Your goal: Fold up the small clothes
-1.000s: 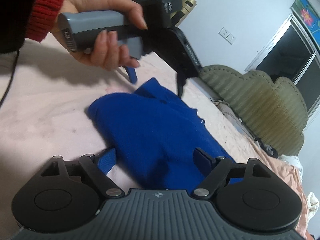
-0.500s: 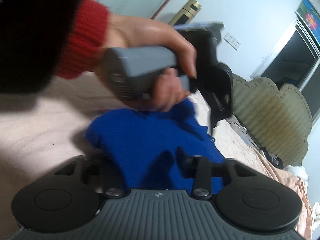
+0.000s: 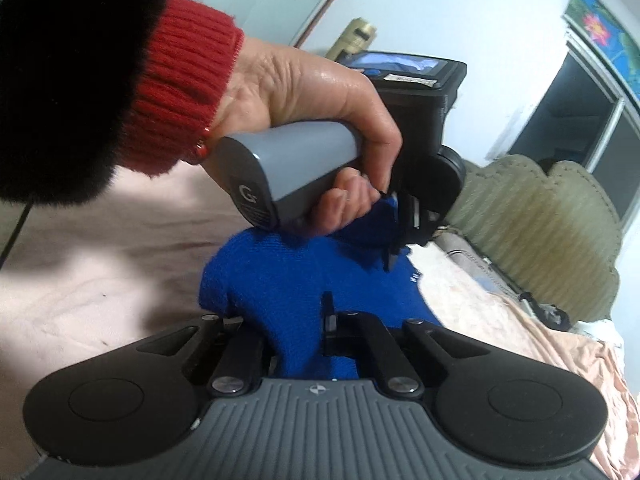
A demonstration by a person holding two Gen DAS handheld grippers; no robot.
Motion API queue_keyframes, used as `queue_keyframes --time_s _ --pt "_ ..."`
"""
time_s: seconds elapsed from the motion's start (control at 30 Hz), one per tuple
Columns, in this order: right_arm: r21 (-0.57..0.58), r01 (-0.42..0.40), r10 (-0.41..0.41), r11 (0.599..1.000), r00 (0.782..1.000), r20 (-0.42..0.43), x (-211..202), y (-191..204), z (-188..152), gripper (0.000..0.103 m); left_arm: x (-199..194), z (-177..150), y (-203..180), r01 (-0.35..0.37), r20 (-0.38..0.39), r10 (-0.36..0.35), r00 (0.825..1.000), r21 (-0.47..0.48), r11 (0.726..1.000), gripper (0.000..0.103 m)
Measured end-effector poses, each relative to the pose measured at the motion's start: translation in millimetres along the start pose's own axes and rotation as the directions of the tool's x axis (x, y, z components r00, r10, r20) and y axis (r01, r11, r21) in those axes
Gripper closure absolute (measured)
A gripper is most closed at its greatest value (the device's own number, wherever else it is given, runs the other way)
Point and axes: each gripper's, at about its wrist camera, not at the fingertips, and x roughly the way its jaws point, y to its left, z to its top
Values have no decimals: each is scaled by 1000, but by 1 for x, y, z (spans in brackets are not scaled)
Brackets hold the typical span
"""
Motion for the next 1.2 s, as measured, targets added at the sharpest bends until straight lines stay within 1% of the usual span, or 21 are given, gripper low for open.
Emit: queue_keyframes --time_s 0.13,0.33,0.53,0.63,0.7,0.87,0.97,1.1,1.2 --pt "38 51 -52 998 998 22 -22 -24 -10 98 -18 4 -39 -60 58 56 997 62 996 94" --pt "95 151 -155 984 987 42 -55 -60 -33 98 -30 8 -95 -88 110 77 991 98 991 94" --pt "172 212 -218 962 976 15 -78 -103 -65 98 -19 4 -150 -93 110 78 991 142 985 94" --pt "212 235 -238 948 971 -14 -85 -119 -85 98 -8 -1 -180 -94 106 75 991 183 979 94" --pt "241 251 -251 938 968 -32 -87 -134 -98 98 3 -7 -202 -101 99 80 992 223 970 94" --pt "322 273 -261 907 962 -81 -82 -159 -125 98 34 -22 -243 -93 66 78 995 282 955 94" --pt "395 269 -243 878 963 -117 -81 -176 -143 98 55 -31 -261 -87 39 79 996 304 949 94" --pt "510 256 -202 821 966 -159 -78 -201 -170 98 75 -44 -279 -83 13 84 996 325 942 94" --pt "604 229 -151 764 972 -179 -73 -217 -188 98 88 -49 -289 -91 8 94 996 342 935 94"
